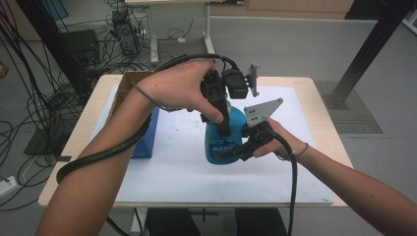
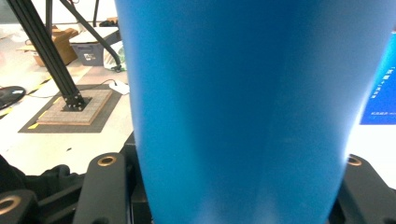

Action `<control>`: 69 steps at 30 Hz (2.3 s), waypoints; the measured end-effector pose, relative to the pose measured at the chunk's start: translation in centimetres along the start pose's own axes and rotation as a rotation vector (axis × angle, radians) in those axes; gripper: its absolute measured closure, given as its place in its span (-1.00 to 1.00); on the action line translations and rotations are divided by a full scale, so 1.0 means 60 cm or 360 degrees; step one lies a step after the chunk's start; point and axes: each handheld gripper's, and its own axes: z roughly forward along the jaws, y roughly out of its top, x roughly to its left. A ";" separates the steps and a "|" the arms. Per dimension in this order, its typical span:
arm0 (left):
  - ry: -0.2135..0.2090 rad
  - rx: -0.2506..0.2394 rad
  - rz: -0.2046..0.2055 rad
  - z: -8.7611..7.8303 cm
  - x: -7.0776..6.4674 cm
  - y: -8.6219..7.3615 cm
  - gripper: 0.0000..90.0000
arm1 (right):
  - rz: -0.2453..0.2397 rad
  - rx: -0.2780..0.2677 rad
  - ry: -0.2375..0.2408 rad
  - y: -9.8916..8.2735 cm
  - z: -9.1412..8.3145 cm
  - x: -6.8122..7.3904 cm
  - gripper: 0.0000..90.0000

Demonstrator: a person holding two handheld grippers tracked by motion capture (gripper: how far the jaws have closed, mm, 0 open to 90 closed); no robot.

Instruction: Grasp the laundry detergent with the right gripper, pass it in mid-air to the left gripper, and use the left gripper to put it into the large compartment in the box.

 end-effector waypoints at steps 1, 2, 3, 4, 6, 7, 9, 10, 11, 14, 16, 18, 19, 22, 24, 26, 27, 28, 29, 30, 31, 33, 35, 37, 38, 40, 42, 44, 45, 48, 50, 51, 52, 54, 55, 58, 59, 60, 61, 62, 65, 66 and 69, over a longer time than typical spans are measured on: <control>0.0002 0.0000 0.0000 0.000 0.000 0.000 -0.17 | 0.0000 0.0000 0.0000 0.000 0.000 0.000 -0.08; 0.0001 -0.0004 -0.0003 0.000 0.001 -0.001 -0.17 | -0.0004 0.0004 -0.0003 0.000 0.000 0.000 -0.08; 0.0000 -0.0005 -0.0008 0.000 0.000 -0.002 -0.17 | -0.0004 0.0003 -0.0004 0.000 0.001 -0.001 -0.08; 0.0000 -0.0005 -0.0008 0.000 0.000 -0.002 -0.17 | -0.0004 0.0003 -0.0004 0.000 0.001 -0.001 -0.08; 0.0001 -0.0001 -0.0006 0.001 0.001 -0.002 -0.17 | -0.0005 0.0004 -0.0006 0.000 0.001 -0.001 -0.08; 0.0001 -0.0001 -0.0006 0.001 0.001 -0.002 -0.17 | -0.0005 0.0004 -0.0006 0.000 0.001 -0.001 -0.08; -0.0002 -0.0004 -0.0009 0.001 0.001 -0.004 -0.17 | -0.0006 0.0006 -0.0005 0.000 0.002 -0.001 -0.08; -0.0002 -0.0004 -0.0009 0.001 0.001 -0.004 -0.17 | -0.0006 0.0006 -0.0005 0.000 0.002 -0.001 -0.08; -0.0002 -0.0006 -0.0011 0.001 0.001 -0.004 -0.17 | -0.0007 0.0007 -0.0003 0.000 0.003 -0.001 -0.08; -0.0001 -0.0007 -0.0012 0.002 0.002 -0.005 -0.17 | -0.0006 0.0007 -0.0002 0.000 0.003 -0.002 -0.08; -0.0012 -0.0001 -0.0019 0.001 0.003 -0.007 -0.17 | 0.0004 0.0005 0.0000 0.001 0.005 -0.001 -0.08; -0.0010 0.0000 -0.0015 0.001 0.003 -0.008 -0.17 | -0.0002 0.0007 0.0001 0.001 0.005 -0.001 -0.08; -0.0008 -0.0005 -0.0016 0.000 0.002 -0.009 -0.17 | 0.0001 0.0005 0.0000 0.001 0.006 -0.001 -0.08; -0.0007 -0.0001 -0.0014 0.000 0.002 -0.009 -0.17 | -0.0004 0.0009 0.0000 0.002 0.006 -0.001 -0.08; -0.0009 -0.0001 -0.0015 0.001 0.002 -0.009 -0.17 | -0.0002 0.0009 0.0001 0.002 0.006 -0.001 -0.08; -0.0009 0.0000 -0.0017 0.001 0.002 -0.009 -0.17 | -0.0006 0.0010 0.0001 0.001 0.007 -0.001 -0.08; -0.0009 -0.0006 -0.0018 0.001 0.002 -0.009 -0.17 | -0.0002 0.0012 0.0001 0.001 0.007 0.000 -0.08; -0.0006 -0.0005 -0.0017 0.001 0.001 -0.009 -0.17 | -0.0002 0.0011 0.0001 0.001 0.006 0.000 -0.08; -0.0006 -0.0005 -0.0017 0.001 0.001 -0.009 -0.17 | -0.0002 0.0011 0.0001 0.001 0.006 0.000 -0.08; -0.0008 -0.0002 -0.0020 0.001 0.001 -0.009 -0.17 | -0.0006 0.0013 -0.0003 0.001 0.006 0.000 -0.08; -0.0008 -0.0002 -0.0020 0.001 0.001 -0.009 -0.17 | -0.0006 0.0013 -0.0003 0.001 0.006 0.000 -0.08; -0.0005 0.0001 -0.0020 0.000 0.001 -0.008 -0.17 | -0.0010 0.0011 -0.0004 0.002 0.006 0.000 -0.08; -0.0005 0.0006 -0.0023 0.000 0.001 -0.007 -0.17 | -0.0018 0.0009 -0.0009 0.002 0.005 -0.001 -0.08; -0.0003 0.0002 -0.0023 0.000 0.001 -0.007 -0.17 | -0.0008 0.0010 -0.0002 0.002 0.005 0.000 -0.08; -0.0004 0.0005 -0.0023 -0.001 0.000 -0.007 -0.17 | -0.0009 0.0008 -0.0004 0.002 0.005 0.000 -0.08; -0.0001 0.0000 -0.0024 -0.001 0.000 -0.007 -0.17 | -0.0016 0.0005 -0.0003 0.003 0.005 0.000 -0.08; 0.0002 0.0002 -0.0028 -0.002 -0.001 -0.006 -0.17 | -0.0024 0.0008 -0.0007 0.004 0.005 0.000 -0.08; 0.0003 0.0005 -0.0034 -0.002 -0.002 -0.006 -0.17 | -0.0021 0.0006 -0.0005 0.004 0.004 0.000 -0.08; 0.0003 0.0005 -0.0034 -0.002 -0.002 -0.006 -0.17 | -0.0021 0.0006 -0.0005 0.004 0.004 0.000 -0.08; 0.0002 0.0008 -0.0031 -0.002 -0.002 -0.006 -0.17 | -0.0021 0.0002 -0.0002 0.003 0.005 0.001 -0.08; 0.0005 0.0008 -0.0032 -0.002 -0.003 -0.005 -0.17 | -0.0020 0.0001 -0.0001 0.003 0.006 0.001 -0.08; 0.0005 0.0011 -0.0031 -0.002 -0.003 -0.005 -0.17 | -0.0020 -0.0001 -0.0002 0.003 0.006 0.001 -0.08; 0.0008 0.0010 -0.0034 -0.001 -0.003 -0.004 -0.17 | -0.0018 0.0000 -0.0002 0.002 0.005 0.001 -0.08; 0.0010 0.0016 -0.0028 -0.001 -0.003 -0.004 -0.17 | -0.0021 0.0000 -0.0005 0.002 0.005 0.001 -0.08; 0.0014 0.0012 -0.0026 -0.002 -0.004 -0.003 -0.17 | -0.0020 -0.0001 -0.0008 0.002 0.005 0.001 -0.08; 0.0019 0.0009 -0.0027 -0.001 -0.004 -0.001 -0.17 | -0.0020 -0.0004 -0.0012 0.001 0.003 0.001 -0.08; 0.0019 0.0009 -0.0027 -0.001 -0.004 -0.001 -0.17 | -0.0020 -0.0004 -0.0012 0.001 0.003 0.001 -0.08; 0.0020 0.0008 -0.0025 -0.001 -0.003 -0.001 -0.17 | -0.0021 -0.0005 -0.0016 0.001 0.002 0.000 -0.08; 0.0018 0.0022 -0.0022 0.000 -0.003 0.000 -0.17 | -0.0020 -0.0005 -0.0017 0.000 0.002 0.000 -0.08; 0.0018 0.0022 -0.0022 0.000 -0.003 0.000 -0.17 | -0.0020 -0.0005 -0.0017 0.000 0.002 0.000 -0.08; 0.0013 0.0021 -0.0024 0.003 -0.004 0.001 -0.17 | -0.0014 -0.0004 -0.0011 -0.002 0.002 0.001 -0.08; 0.0019 0.0019 -0.0018 0.003 -0.004 0.002 -0.17 | -0.0010 -0.0007 -0.0016 -0.002 0.002 0.002 -0.08; 0.0012 0.0039 -0.0014 0.004 -0.004 0.003 -0.16 | -0.0012 -0.0009 -0.0021 -0.005 0.003 0.002 -0.08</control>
